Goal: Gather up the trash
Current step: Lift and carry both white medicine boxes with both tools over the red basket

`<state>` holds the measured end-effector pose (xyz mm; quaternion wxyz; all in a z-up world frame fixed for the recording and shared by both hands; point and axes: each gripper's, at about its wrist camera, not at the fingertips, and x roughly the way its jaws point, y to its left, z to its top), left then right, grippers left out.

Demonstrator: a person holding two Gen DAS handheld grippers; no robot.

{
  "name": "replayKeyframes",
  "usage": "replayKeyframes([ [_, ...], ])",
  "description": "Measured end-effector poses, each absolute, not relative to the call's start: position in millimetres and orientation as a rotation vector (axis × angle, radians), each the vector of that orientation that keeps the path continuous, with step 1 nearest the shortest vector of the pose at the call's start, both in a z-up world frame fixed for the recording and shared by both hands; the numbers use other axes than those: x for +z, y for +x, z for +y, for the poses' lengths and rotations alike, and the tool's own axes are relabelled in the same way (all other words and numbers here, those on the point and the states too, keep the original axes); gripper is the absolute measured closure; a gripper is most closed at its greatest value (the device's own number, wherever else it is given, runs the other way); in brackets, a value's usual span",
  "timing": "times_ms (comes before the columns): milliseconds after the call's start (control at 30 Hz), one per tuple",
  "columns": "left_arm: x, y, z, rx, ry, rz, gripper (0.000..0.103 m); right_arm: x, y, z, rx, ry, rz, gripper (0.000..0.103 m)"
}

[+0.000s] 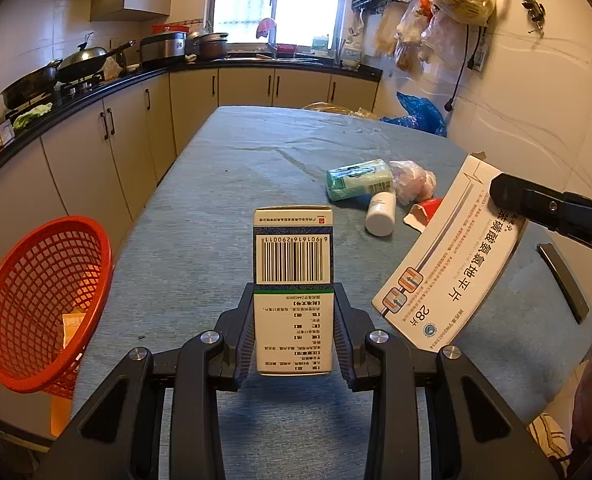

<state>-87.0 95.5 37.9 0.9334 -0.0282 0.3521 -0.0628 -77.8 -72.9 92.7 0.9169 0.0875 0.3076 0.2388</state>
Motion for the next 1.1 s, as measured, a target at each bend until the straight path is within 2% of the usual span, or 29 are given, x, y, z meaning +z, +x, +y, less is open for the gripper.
replayKeyframes([
  [533, 43, -94, 125, -0.076, -0.100, 0.697, 0.070, 97, -69, -43, 0.527, 0.138, 0.634, 0.081],
  [1100, 64, -103, 208, 0.090, -0.176, 0.632, 0.070, 116, -49, 23, 0.623, 0.092, 0.624, 0.081],
])
